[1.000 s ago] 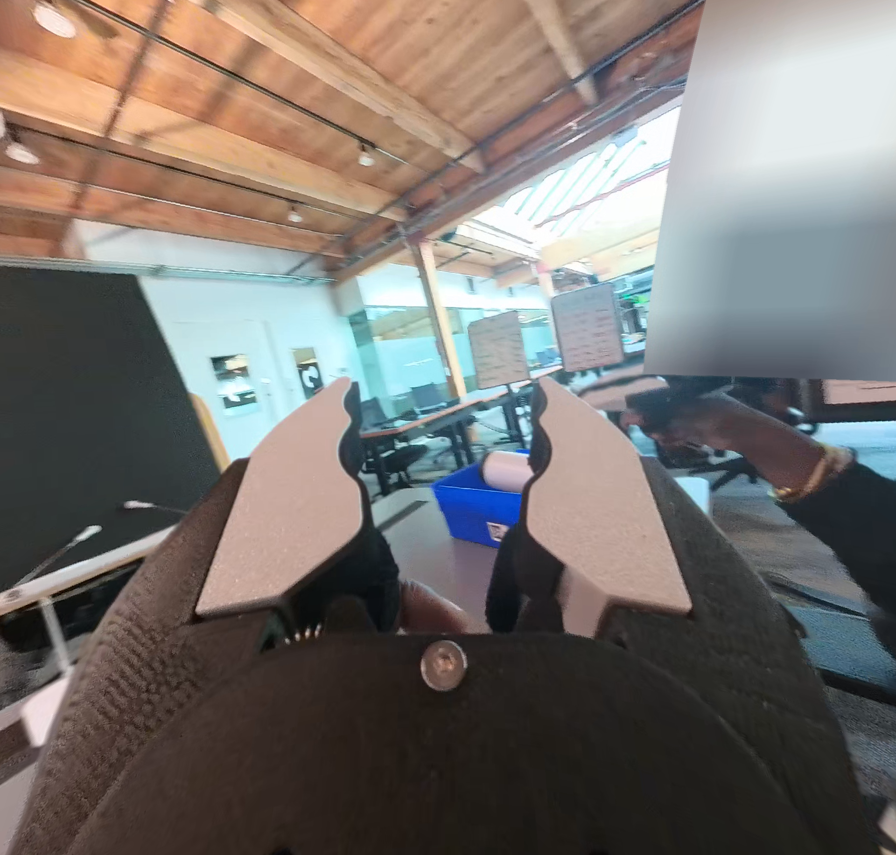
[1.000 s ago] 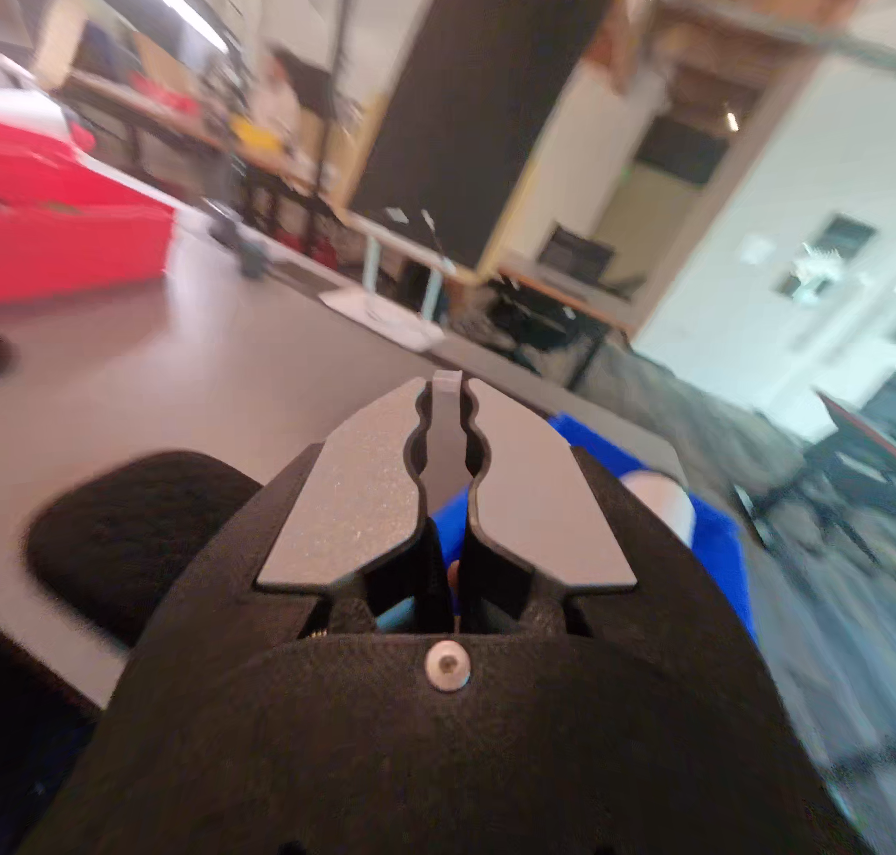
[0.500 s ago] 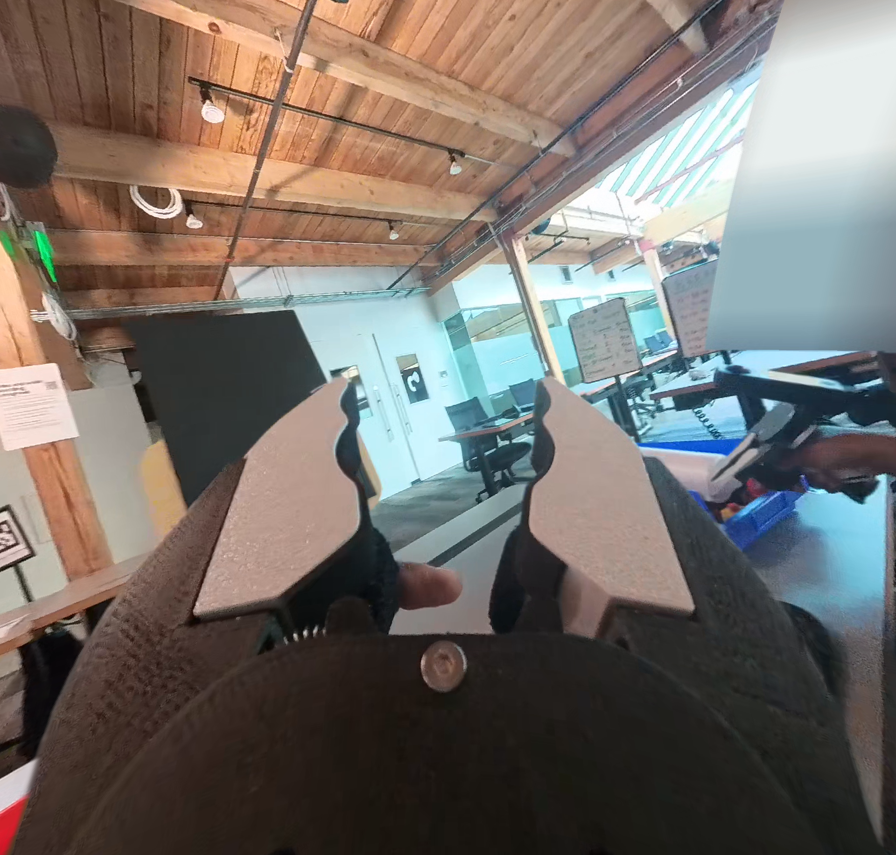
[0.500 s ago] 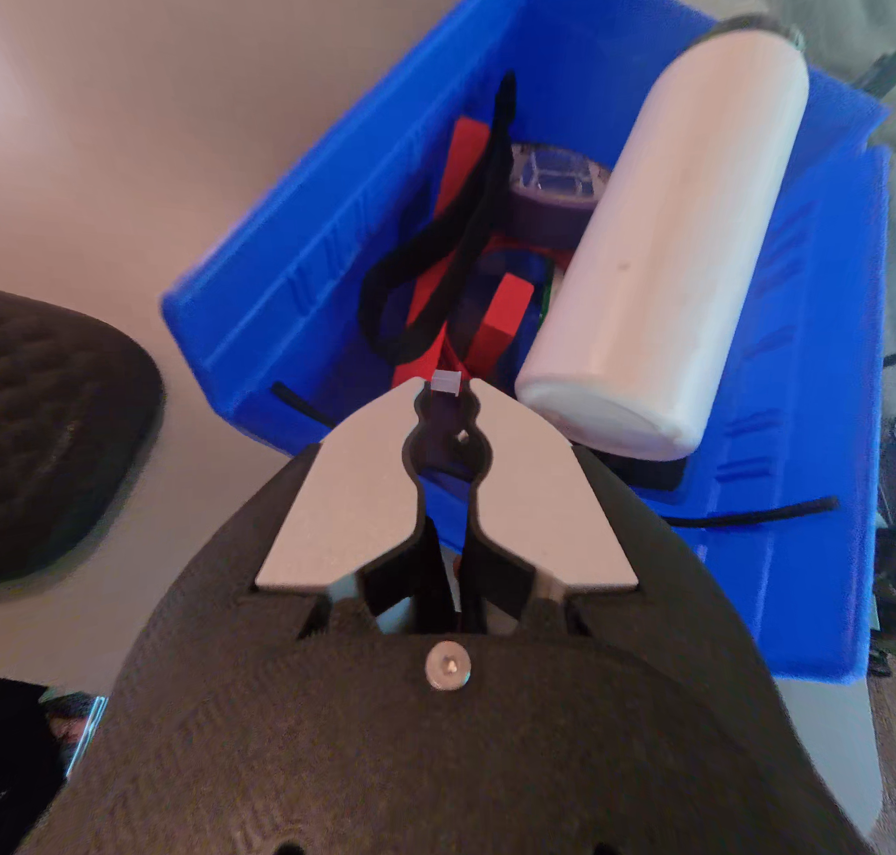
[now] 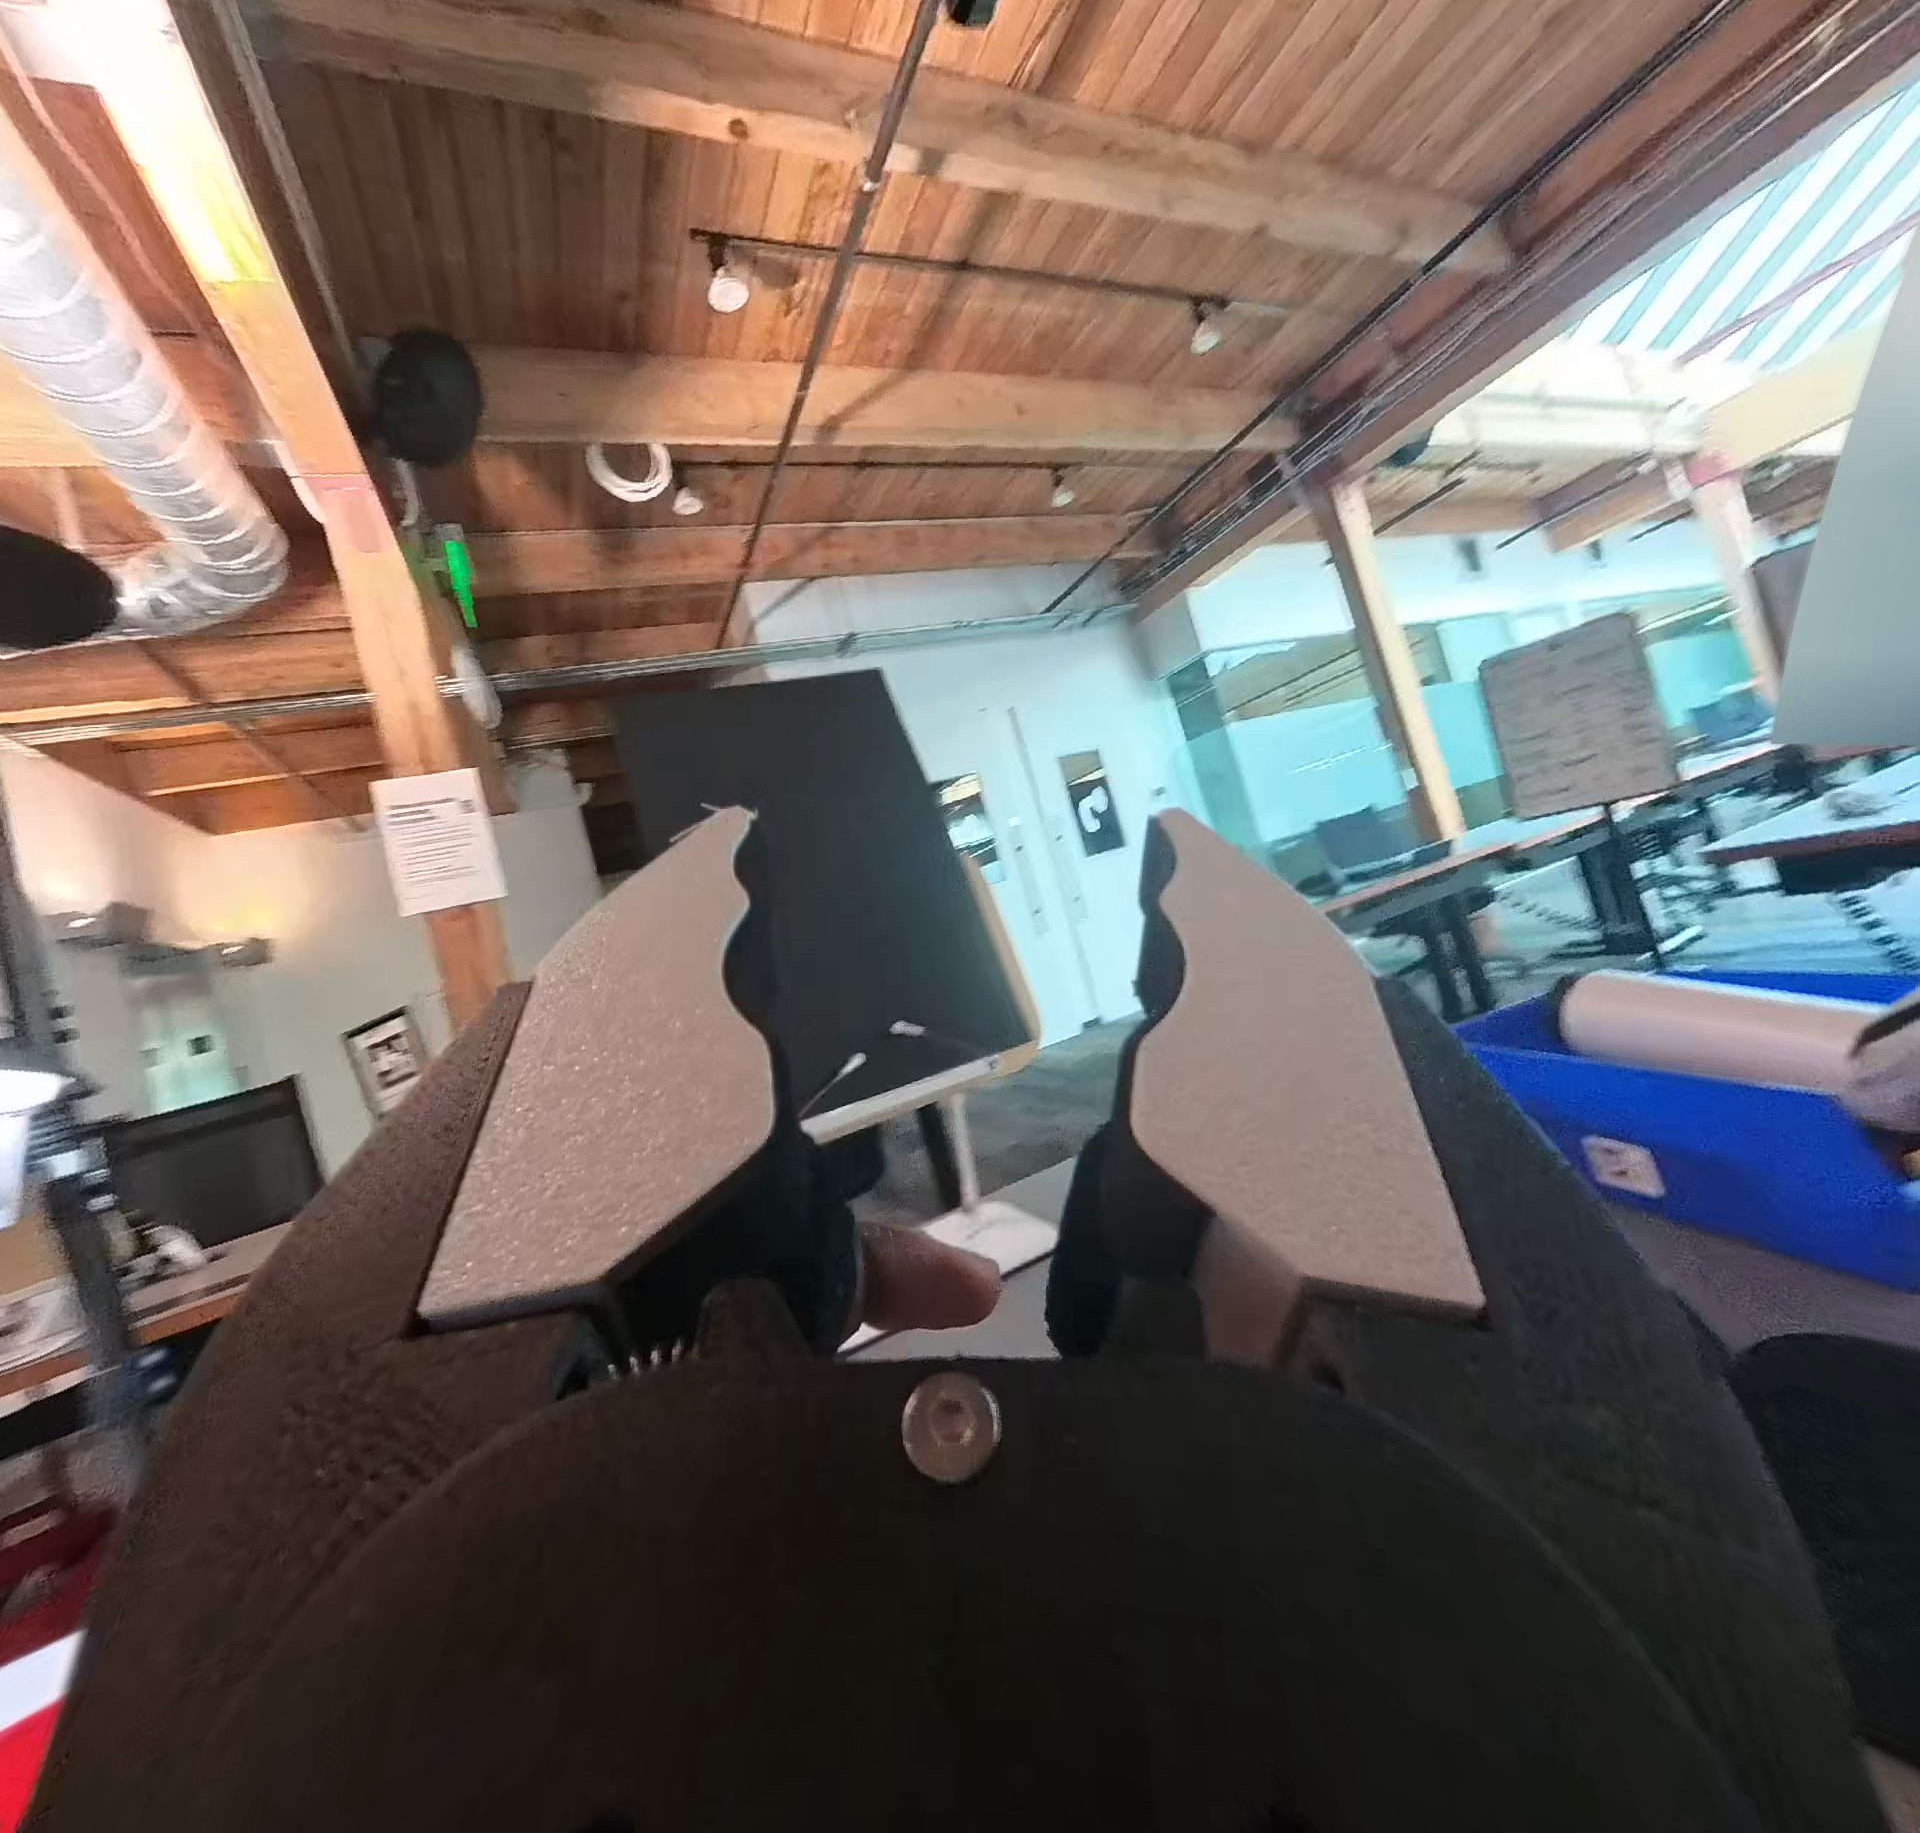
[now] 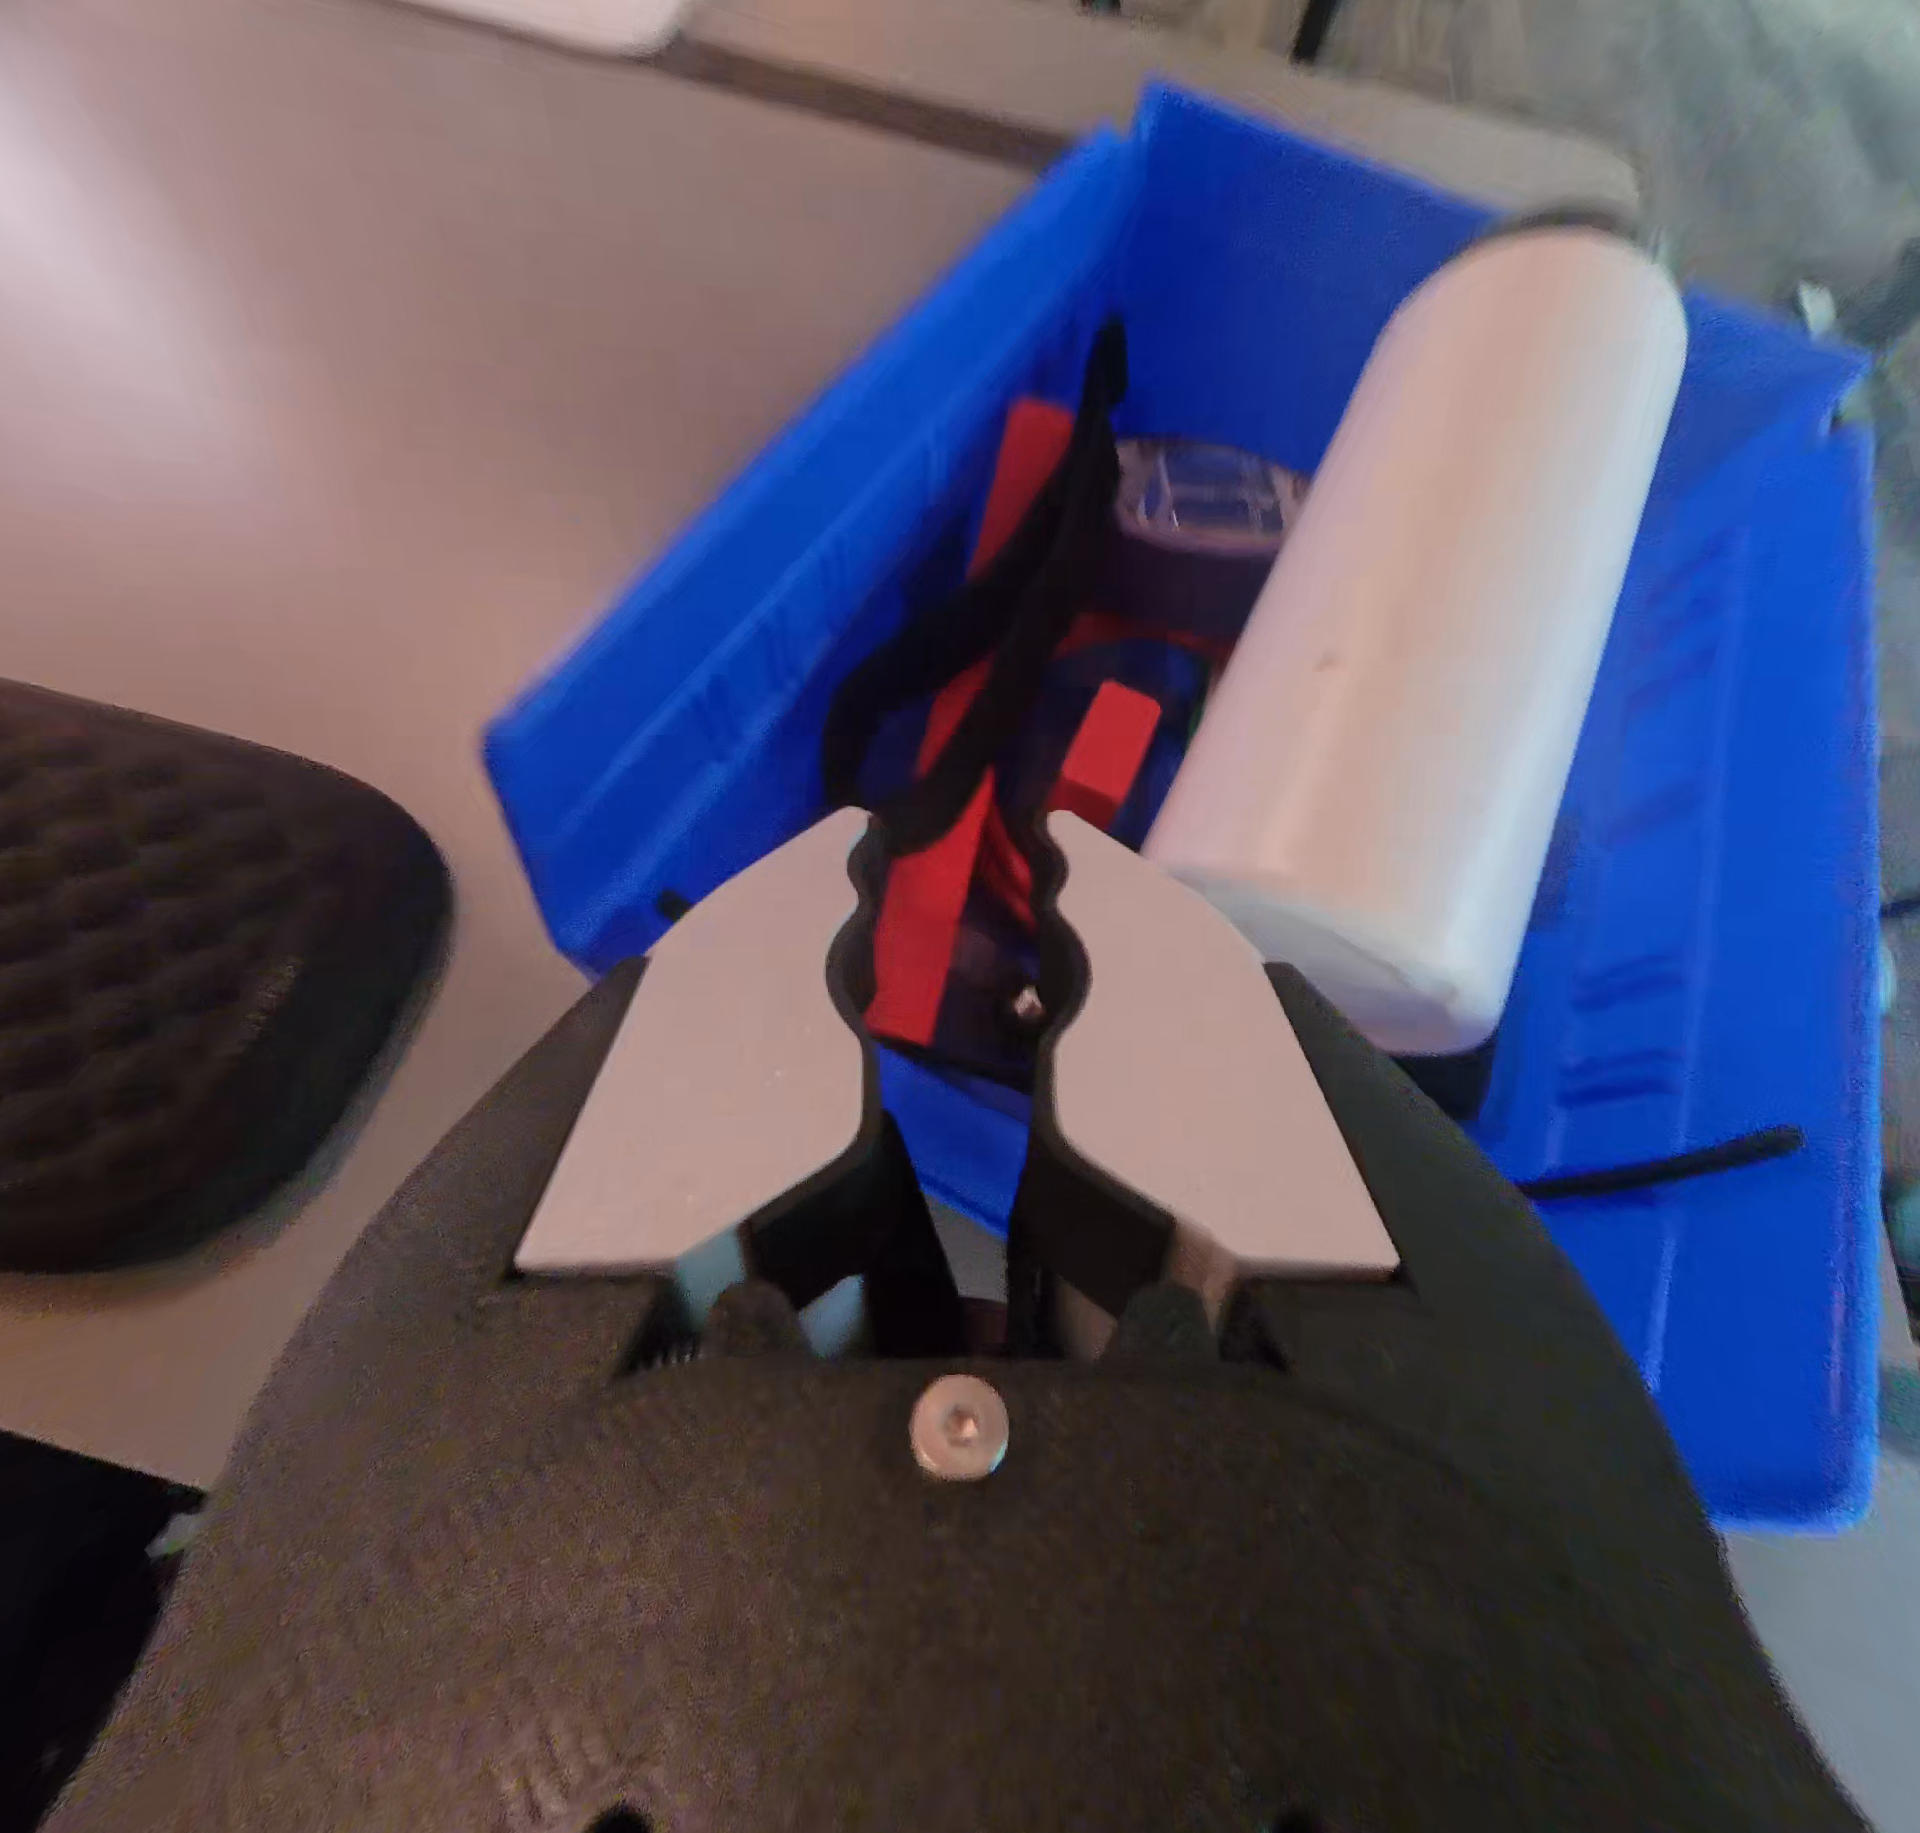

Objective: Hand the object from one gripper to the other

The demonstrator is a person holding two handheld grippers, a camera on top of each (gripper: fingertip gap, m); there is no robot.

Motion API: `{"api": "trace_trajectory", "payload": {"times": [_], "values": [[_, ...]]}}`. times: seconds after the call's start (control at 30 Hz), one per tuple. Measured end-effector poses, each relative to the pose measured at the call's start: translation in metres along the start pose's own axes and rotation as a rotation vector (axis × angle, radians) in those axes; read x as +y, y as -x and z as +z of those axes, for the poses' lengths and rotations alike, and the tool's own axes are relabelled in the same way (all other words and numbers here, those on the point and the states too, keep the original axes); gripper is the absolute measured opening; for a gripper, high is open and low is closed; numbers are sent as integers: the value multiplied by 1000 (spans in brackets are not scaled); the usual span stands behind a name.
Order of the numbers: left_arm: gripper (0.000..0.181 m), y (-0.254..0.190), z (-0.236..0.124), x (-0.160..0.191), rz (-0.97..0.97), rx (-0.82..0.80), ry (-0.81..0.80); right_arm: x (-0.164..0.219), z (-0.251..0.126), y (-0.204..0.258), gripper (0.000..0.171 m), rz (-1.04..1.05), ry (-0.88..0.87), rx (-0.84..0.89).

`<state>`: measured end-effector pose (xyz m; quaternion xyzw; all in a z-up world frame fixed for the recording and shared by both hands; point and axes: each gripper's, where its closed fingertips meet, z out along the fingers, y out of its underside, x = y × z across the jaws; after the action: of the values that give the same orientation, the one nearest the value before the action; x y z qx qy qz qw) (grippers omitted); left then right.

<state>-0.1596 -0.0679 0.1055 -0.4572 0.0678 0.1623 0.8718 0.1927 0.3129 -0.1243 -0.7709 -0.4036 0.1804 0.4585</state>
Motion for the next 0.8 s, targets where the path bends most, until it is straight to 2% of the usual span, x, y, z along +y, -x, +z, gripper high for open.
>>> {"api": "trace_trajectory", "payload": {"times": [0.03,0.07,0.13,0.2,0.27,0.4,0.57,0.77,0.8], "values": [[68,6,-3,1,26,-21,22,-9,-3,5,30,-6,-52,-20],[68,13,-5,2,50,-43,43,-19,-8,10,34,-9,-108,-39],[68,27,-11,3,84,-83,78,-37,-17,21,52,-16,-220,-88],[67,37,-17,5,93,-105,106,-47,-27,30,56,-37,-293,-133],[66,47,-22,10,98,-120,147,-56,-36,39,69,-83,-363,-161],[63,67,-32,37,161,-170,323,-79,-57,44,91,-129,-531,-137],[68,92,-58,111,73,-232,757,-94,-79,60,94,-98,-633,-223],[69,131,-114,160,72,-401,1142,-93,-77,71,89,-147,-609,-238],[65,135,-124,165,72,-415,1189,-91,-76,74,89,-157,-598,-244]]}}
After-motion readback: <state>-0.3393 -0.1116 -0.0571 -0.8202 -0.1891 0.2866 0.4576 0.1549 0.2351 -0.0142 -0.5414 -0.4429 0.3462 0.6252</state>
